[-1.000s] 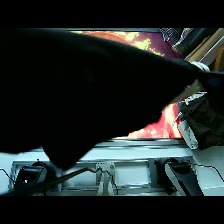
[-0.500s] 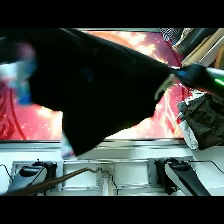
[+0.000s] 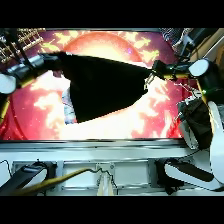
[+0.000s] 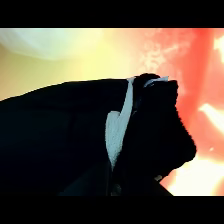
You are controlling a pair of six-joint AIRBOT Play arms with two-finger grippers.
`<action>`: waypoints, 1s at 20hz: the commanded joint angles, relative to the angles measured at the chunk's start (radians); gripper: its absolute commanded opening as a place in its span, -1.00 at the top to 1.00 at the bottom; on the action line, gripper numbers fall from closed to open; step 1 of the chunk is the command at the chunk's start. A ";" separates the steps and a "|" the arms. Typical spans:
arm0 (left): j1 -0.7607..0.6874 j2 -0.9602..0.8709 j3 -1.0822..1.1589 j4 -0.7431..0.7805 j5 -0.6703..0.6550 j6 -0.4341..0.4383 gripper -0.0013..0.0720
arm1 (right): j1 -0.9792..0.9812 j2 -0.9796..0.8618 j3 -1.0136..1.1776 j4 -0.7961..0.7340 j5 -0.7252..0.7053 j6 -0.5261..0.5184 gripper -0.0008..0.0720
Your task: Fold the clothes and pants, and hang the long-sleeved shirts on hangers.
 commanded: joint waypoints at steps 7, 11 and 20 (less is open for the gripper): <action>-0.156 0.182 -0.600 0.068 0.033 -0.015 0.90 | 0.000 -0.177 -0.232 -0.028 0.012 -0.171 0.83; -0.166 0.197 -0.658 0.068 -0.115 -0.047 0.15 | 0.000 -0.142 -0.328 -0.006 0.138 -0.266 -0.44; -0.165 0.524 -0.607 0.068 -0.047 -0.238 -0.17 | -0.169 -0.016 -0.203 0.129 -0.101 -0.307 -0.76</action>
